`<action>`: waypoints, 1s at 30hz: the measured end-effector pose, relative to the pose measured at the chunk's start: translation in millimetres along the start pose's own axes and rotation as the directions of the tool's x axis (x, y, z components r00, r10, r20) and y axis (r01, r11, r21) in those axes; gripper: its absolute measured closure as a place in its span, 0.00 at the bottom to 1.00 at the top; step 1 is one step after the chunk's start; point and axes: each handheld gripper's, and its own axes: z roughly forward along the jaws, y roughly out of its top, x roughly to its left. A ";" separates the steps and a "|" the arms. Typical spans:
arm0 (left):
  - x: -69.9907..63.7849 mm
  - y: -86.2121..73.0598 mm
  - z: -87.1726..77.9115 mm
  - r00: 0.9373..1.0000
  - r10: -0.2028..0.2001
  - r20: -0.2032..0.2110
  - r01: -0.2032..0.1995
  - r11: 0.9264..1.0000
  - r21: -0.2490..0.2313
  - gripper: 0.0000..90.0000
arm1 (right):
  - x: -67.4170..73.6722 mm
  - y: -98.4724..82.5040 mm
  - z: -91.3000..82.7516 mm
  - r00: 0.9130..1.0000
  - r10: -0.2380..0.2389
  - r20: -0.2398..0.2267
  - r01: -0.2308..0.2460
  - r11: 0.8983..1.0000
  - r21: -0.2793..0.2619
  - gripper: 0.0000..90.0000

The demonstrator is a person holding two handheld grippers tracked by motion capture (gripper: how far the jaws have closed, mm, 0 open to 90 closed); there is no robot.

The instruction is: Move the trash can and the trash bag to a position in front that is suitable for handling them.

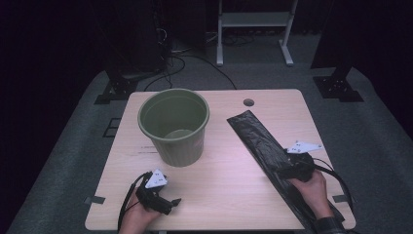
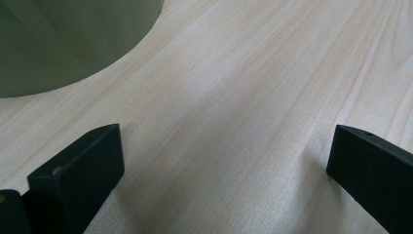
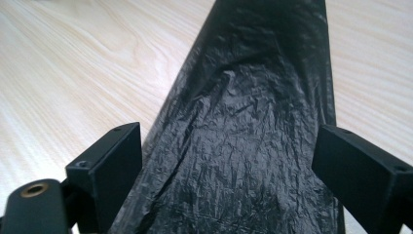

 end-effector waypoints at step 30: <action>1.1 5.7 -9.4 0.997 -0.069 0.018 0.070 0.995 -0.069 0.00 | -1.8 -9.5 18.0 1.000 0.021 -0.004 -0.020 0.997 0.075 0.11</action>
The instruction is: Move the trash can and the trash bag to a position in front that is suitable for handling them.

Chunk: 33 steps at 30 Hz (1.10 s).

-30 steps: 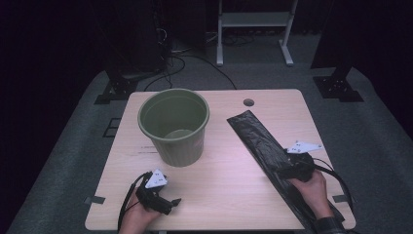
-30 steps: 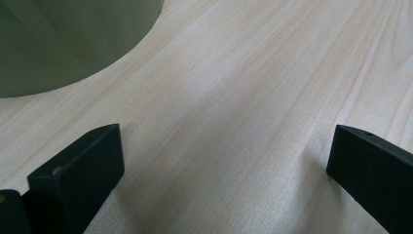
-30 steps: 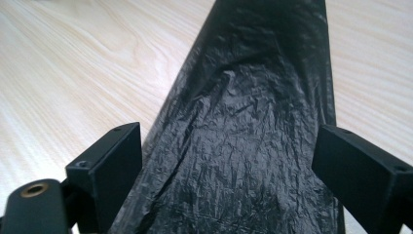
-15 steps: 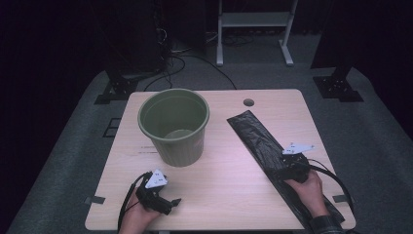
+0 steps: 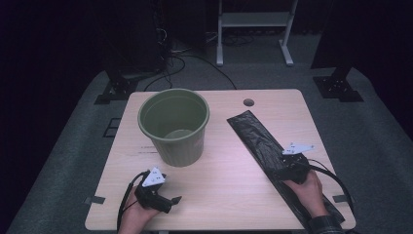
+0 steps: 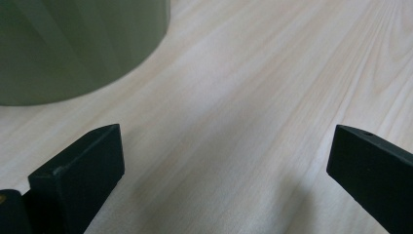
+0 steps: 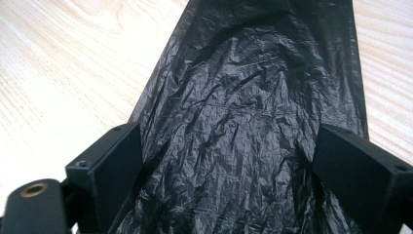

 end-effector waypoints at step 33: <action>27.3 58.7 -71.6 0.998 -0.060 -0.019 0.058 0.994 -0.088 0.00 | -0.6 0.3 0.3 1.000 0.004 0.002 -0.004 1.000 0.000 0.11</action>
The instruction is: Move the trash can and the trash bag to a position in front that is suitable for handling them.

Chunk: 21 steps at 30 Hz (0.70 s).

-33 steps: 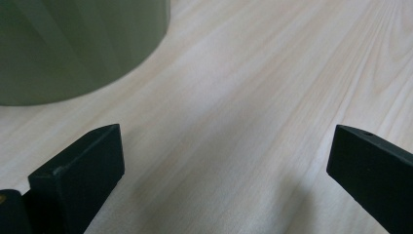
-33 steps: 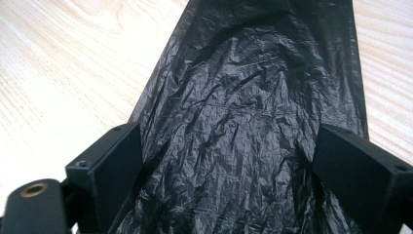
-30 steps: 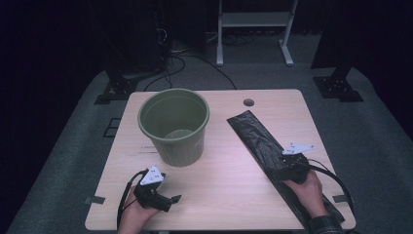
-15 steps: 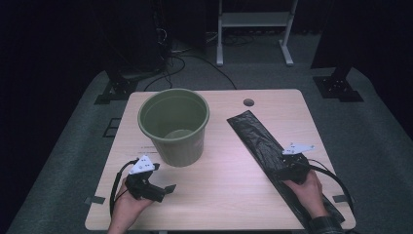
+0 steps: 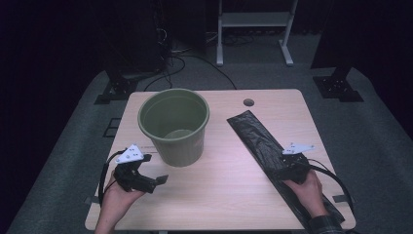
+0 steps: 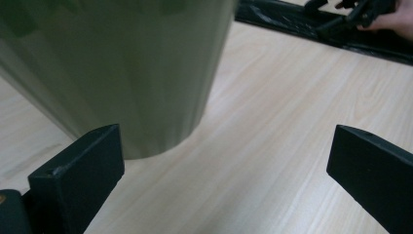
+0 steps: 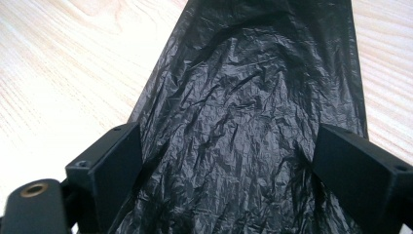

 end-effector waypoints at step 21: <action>17.1 44.4 -23.8 0.999 -0.018 -0.032 0.017 0.999 -0.040 0.00 | -0.9 0.4 0.5 1.000 0.000 0.001 0.000 1.000 -0.002 0.11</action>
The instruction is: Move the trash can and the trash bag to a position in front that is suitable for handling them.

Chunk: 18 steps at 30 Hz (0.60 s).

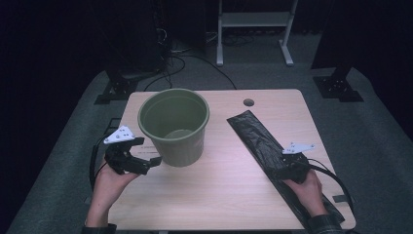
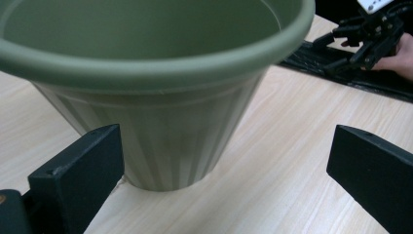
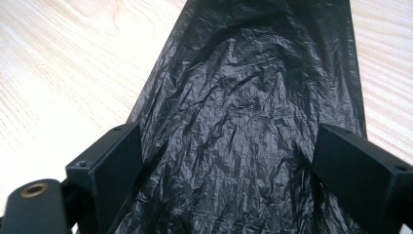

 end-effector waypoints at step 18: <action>25.7 34.6 -17.2 0.998 -0.007 -0.056 0.006 1.000 -0.017 0.00 | 0.0 0.0 0.0 1.000 0.000 0.000 0.000 1.000 0.000 0.11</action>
